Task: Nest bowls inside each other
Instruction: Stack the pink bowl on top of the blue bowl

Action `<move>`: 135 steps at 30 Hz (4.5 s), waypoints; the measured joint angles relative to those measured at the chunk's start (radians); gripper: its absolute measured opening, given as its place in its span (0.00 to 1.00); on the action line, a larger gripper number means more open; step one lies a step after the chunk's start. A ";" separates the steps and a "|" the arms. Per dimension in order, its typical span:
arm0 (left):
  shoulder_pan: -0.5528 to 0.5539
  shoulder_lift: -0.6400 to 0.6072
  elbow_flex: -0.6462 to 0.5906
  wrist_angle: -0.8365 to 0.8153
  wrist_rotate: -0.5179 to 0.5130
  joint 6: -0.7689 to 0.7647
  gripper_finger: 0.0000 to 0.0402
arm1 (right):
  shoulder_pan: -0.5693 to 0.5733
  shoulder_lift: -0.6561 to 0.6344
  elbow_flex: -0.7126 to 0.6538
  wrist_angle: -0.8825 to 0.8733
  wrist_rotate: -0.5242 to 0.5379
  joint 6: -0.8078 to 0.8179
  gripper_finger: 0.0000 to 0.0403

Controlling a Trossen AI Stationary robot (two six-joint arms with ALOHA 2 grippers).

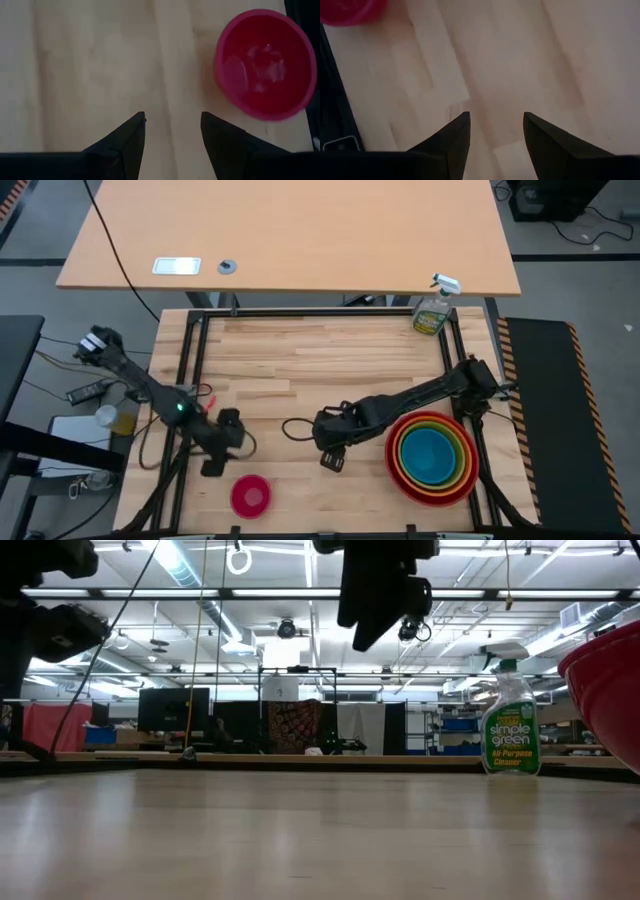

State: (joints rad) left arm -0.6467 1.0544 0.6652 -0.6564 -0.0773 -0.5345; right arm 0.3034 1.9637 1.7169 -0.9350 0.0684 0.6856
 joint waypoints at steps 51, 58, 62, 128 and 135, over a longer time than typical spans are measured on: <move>-0.102 0.379 0.004 0.355 0.011 -0.161 0.14 | 0.118 0.015 0.000 0.193 0.164 -0.059 0.47; -0.028 0.375 0.007 0.387 -0.011 -0.065 0.04 | 0.145 0.034 0.000 0.340 0.213 -0.209 0.47; 0.061 0.377 0.004 0.449 -0.036 0.004 0.04 | 0.157 0.057 -0.001 0.373 0.239 -0.298 0.47; 0.333 0.353 0.003 0.695 -0.213 0.192 0.59 | 0.054 0.239 0.001 0.148 0.497 0.255 0.05; 0.266 0.201 -0.081 0.715 -0.278 0.247 0.60 | 0.080 0.141 0.000 0.027 0.487 0.252 0.05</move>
State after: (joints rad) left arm -0.3811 1.2550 0.5847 0.0585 -0.3557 -0.2873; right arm 0.3830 2.1051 1.7165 -0.9081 0.5551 0.9375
